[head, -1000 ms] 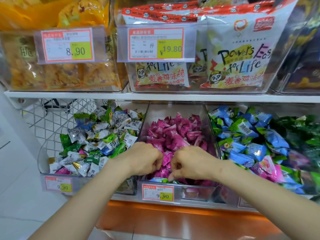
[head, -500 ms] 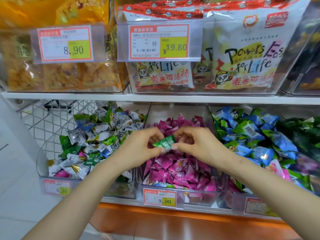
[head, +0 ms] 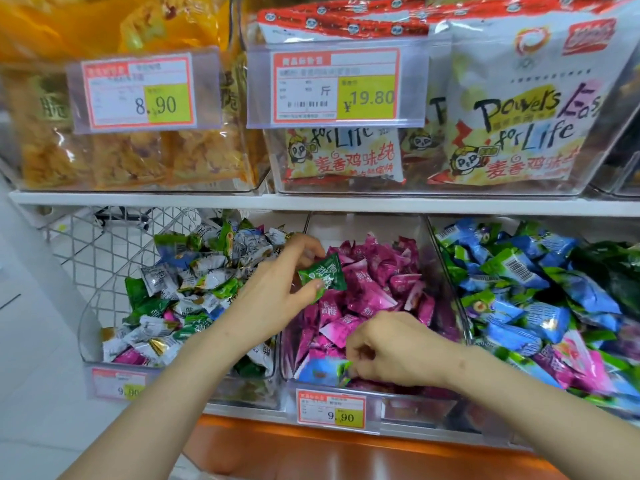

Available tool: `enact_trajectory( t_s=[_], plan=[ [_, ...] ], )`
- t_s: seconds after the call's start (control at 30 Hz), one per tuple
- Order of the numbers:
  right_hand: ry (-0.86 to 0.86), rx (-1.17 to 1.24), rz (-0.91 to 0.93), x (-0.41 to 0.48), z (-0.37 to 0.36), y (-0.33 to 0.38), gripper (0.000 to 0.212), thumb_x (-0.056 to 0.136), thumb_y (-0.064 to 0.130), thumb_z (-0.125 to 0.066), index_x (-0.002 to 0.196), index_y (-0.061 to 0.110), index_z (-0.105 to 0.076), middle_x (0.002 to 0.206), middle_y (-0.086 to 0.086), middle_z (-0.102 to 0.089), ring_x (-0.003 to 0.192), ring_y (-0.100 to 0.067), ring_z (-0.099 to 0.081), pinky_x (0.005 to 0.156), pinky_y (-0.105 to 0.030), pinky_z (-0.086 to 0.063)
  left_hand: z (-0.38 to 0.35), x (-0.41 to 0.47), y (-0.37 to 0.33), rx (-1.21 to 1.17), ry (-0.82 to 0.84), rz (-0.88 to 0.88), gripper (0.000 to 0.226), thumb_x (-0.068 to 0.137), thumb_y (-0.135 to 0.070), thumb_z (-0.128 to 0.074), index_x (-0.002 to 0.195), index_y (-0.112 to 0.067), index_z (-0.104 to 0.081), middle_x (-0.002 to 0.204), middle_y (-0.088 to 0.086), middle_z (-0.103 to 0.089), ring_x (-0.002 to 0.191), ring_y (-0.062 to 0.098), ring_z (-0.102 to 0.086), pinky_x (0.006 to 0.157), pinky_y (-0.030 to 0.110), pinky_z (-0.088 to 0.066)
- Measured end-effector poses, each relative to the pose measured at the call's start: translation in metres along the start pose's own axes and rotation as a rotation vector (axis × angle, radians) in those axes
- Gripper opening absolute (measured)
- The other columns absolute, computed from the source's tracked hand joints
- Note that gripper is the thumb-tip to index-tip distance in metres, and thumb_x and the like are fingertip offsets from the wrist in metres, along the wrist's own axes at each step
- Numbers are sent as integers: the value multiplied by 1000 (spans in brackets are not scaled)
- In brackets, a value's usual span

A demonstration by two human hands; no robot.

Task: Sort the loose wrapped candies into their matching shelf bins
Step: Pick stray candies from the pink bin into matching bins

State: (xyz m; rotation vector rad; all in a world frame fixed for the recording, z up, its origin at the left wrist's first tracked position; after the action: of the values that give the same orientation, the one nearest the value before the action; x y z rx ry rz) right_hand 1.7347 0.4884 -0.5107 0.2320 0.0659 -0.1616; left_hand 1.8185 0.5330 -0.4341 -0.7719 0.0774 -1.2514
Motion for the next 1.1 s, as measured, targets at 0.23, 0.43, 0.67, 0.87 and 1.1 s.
enact_trajectory(
  t_s=[0.23, 0.43, 0.67, 0.87, 1.1],
  plan=[
    [-244, 256, -170, -17, 68, -39, 22, 83, 38, -66, 64, 35, -55, 54, 30, -52, 52, 0, -46, 53, -17, -34, -9, 5, -4, -23, 33, -101, 49, 85, -59, -34, 94, -21, -65, 94, -5, -62, 86, 6, -55, 75, 26, -43],
    [-320, 322, -188, -25, 70, -52, 21, 80, 34, -70, 63, 32, -58, 53, 27, -53, 55, 3, -50, 52, -15, -33, -26, 7, -1, -30, 116, -58, 51, 65, -67, -55, 94, -27, -63, 100, -11, -57, 90, 4, -54, 74, 26, -46],
    [-195, 543, -164, -14, 41, -43, 5, 80, 28, -72, 80, 25, -68, 69, 5, -65, 57, 0, -53, 65, -26, -49, -2, 13, 2, 63, -46, -33, 44, 70, -51, -55, 91, -13, -64, 90, -7, -57, 79, 5, -52, 68, 18, -39],
    [-7, 306, -1, 7, 2, 2, 21, 83, 34, -68, 104, 30, -67, 75, 11, -63, 66, 0, -51, 63, -19, -37, 3, 13, 6, 84, -77, 13, 19, 79, -21, -72, 92, -11, -63, 89, -2, -56, 78, 13, -53, 65, 18, -37],
    [-62, 44, 67, 25, -8, 26, 16, 85, 31, -64, 100, 25, -67, 91, 3, -69, 88, -18, -58, 67, -27, -30, 7, 14, 6, 86, -103, 19, 21, 77, -21, -74, 95, -15, -64, 97, -2, -57, 82, 12, -54, 68, 10, -36]
  ],
)
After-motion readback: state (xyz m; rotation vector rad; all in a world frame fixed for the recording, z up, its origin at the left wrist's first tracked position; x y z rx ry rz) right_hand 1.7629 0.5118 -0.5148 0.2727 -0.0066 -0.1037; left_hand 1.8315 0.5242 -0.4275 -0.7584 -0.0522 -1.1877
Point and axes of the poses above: each hand's wrist, its own x-axis towards the middle knuckle, its own z-axis out of the back of the hand, y = z × x, the point moved 10 cm from there along x, towards the middle knuckle
